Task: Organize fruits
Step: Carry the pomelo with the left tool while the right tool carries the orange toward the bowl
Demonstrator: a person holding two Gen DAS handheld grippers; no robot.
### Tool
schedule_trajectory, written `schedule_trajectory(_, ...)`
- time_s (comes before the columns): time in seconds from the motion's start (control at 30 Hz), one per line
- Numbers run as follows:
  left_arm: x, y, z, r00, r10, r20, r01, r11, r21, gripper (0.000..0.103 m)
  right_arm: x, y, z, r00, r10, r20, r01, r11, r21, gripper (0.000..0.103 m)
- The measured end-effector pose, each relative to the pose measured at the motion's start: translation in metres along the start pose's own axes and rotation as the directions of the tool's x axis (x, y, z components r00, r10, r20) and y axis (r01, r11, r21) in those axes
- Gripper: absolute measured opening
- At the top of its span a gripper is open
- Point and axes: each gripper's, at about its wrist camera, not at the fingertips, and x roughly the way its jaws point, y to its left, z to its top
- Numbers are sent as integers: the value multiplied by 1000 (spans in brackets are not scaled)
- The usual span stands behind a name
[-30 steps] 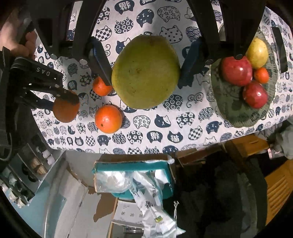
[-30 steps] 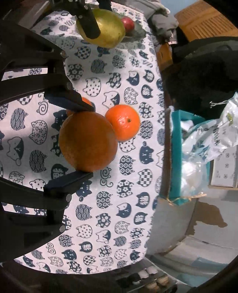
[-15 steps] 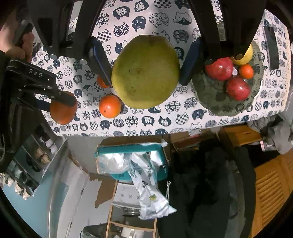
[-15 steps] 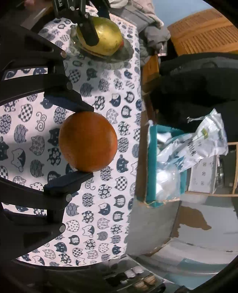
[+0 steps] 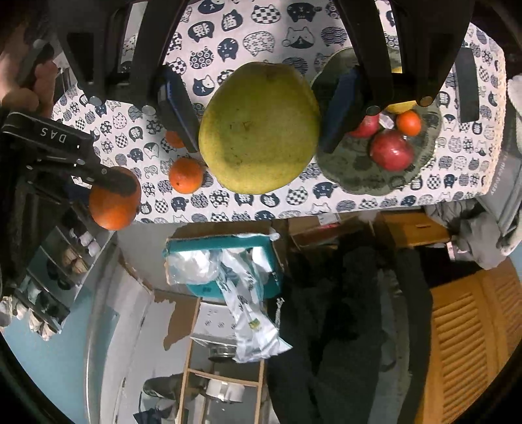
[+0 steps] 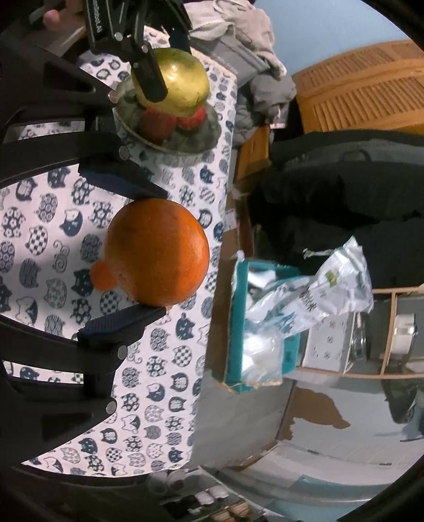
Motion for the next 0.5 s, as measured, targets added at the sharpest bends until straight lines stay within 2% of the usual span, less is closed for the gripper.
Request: schedule_trajectory(0.5,-25,55,-10,997,65,38,-62,995,-83,76,12,67,22,997,71,8,-70,994,-81,63)
